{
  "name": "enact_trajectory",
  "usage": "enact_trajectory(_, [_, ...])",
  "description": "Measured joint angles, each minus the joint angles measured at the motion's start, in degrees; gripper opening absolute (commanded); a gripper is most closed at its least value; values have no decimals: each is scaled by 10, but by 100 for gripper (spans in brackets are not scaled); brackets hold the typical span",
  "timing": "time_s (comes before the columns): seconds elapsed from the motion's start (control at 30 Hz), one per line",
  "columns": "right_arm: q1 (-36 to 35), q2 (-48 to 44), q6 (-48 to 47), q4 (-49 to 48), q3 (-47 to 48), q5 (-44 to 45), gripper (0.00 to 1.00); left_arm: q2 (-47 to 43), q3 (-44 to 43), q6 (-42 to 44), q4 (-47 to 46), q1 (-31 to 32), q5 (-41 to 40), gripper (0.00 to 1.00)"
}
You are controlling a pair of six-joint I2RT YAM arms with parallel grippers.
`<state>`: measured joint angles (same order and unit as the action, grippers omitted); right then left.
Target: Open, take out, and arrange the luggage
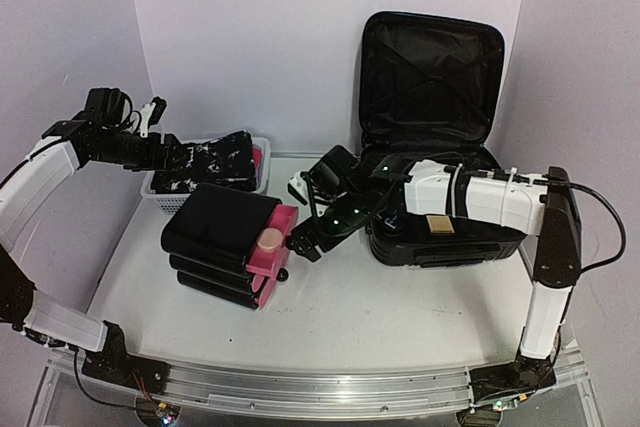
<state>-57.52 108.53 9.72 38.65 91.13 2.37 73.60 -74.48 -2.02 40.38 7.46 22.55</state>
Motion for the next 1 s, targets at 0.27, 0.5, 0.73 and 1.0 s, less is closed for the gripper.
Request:
enact_trajectory(0.27, [-2,74,26,-51,69,-47,96,0,0,0,0,0,0,83])
enact_trajectory(0.5, [-2,97,45,-76,86,-58,98,0,0,0,0,0,0,83])
enact_trajectory(0.73, [1,66,28,-139,3,-73,98,0,0,0,0,0,0,83])
enact_trajectory(1.0, [29,23,-16,-254,-147,-157,82,0,0,-2,0,0,3,83])
